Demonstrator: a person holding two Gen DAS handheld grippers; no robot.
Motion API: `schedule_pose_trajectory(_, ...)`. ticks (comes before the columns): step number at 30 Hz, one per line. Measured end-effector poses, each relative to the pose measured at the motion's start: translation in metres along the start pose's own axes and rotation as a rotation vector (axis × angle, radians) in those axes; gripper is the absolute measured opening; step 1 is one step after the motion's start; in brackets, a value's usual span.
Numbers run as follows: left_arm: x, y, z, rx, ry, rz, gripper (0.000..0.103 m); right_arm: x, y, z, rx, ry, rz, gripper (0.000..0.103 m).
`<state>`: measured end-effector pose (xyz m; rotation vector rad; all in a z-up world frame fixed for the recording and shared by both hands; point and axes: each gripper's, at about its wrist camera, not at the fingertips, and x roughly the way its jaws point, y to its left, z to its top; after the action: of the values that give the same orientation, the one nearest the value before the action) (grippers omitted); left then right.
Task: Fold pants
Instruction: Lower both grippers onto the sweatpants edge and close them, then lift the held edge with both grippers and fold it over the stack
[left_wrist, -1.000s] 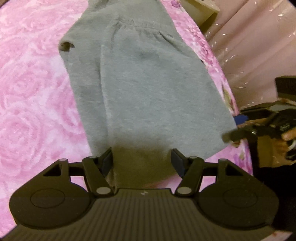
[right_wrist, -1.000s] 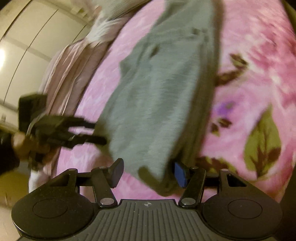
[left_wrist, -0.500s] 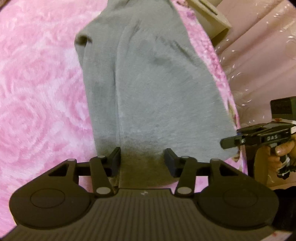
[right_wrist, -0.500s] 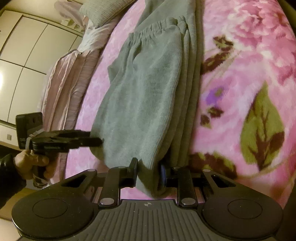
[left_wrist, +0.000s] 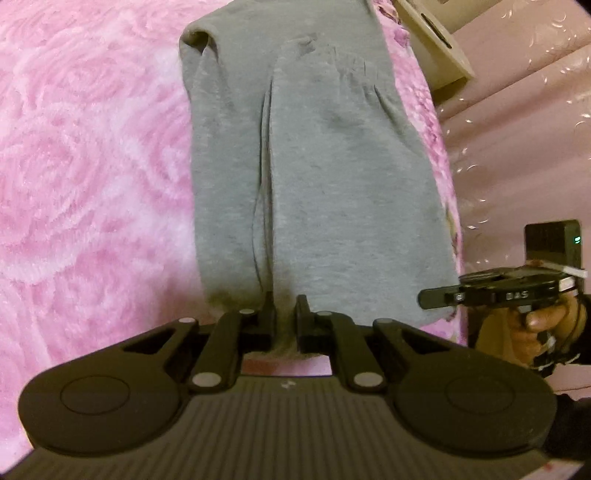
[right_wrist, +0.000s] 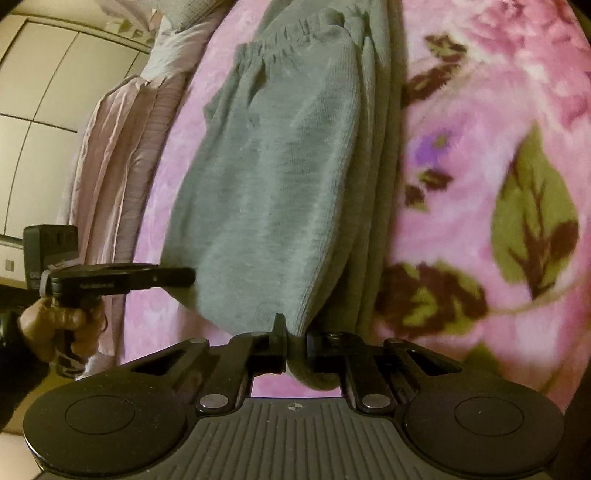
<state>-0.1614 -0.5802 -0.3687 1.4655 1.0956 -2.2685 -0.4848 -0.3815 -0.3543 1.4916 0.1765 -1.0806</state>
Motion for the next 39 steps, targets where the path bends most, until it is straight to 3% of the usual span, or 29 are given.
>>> schedule_pose_trajectory(6,-0.014,-0.006,0.003,0.012,-0.010,0.042,0.011,-0.020,0.008,0.006,-0.033,-0.027,-0.069,0.018)
schedule_pose_trajectory(10,-0.041,-0.035,-0.001,0.219,-0.031,0.180,0.015,-0.048,0.041,0.010,-0.193,-0.119,-0.176,0.021)
schedule_pose_trajectory(12,-0.050,-0.048,0.000,0.294,-0.062,0.182,0.015,-0.050,0.062,0.009,-0.294,-0.154,-0.161,0.021)
schedule_pose_trajectory(16,-0.033,-0.060,0.003,0.379,-0.069,0.123,0.015,-0.018,0.070,0.009,-0.374,-0.121,-0.104,0.021)
schedule_pose_trajectory(19,0.000,-0.047,-0.001,0.391,-0.007,0.145,0.014,0.011,0.041,0.013,-0.309,-0.074,-0.150,0.021)
schedule_pose_trajectory(20,0.006,-0.041,-0.002,0.383,-0.007,0.140,0.013,0.013,0.031,0.013,-0.291,-0.078,-0.124,0.020)
schedule_pose_trajectory(22,0.003,-0.038,-0.004,0.371,-0.015,0.137,0.014,0.010,0.039,0.007,-0.376,-0.071,-0.156,0.020)
schedule_pose_trajectory(24,-0.007,-0.052,-0.009,0.417,-0.008,0.182,0.014,0.007,0.065,-0.007,-0.528,-0.059,-0.224,0.030)
schedule_pose_trajectory(25,-0.013,-0.063,-0.016,0.484,-0.012,0.215,0.019,0.006,0.076,-0.014,-0.597,-0.047,-0.238,0.044)
schedule_pose_trajectory(26,-0.018,-0.072,-0.025,0.558,-0.016,0.250,0.030,0.006,0.089,-0.025,-0.690,-0.038,-0.249,0.050)
schedule_pose_trajectory(29,-0.020,-0.097,-0.052,0.834,-0.035,0.357,0.052,0.024,0.113,-0.059,-1.012,0.029,-0.325,0.051)
schedule_pose_trajectory(31,-0.007,-0.106,-0.074,1.041,-0.026,0.430,0.054,0.047,0.112,-0.076,-1.187,0.090,-0.421,0.051)
schedule_pose_trajectory(33,0.009,-0.107,-0.089,1.198,0.007,0.480,0.054,0.070,0.103,-0.089,-1.351,0.133,-0.513,0.049)
schedule_pose_trajectory(35,0.024,-0.103,-0.100,1.312,0.019,0.545,0.054,0.076,0.096,-0.094,-1.465,0.113,-0.544,0.037)
schedule_pose_trajectory(39,0.043,-0.091,-0.100,1.430,0.021,0.682,0.053,0.070,0.091,-0.092,-1.503,0.103,-0.539,0.020)
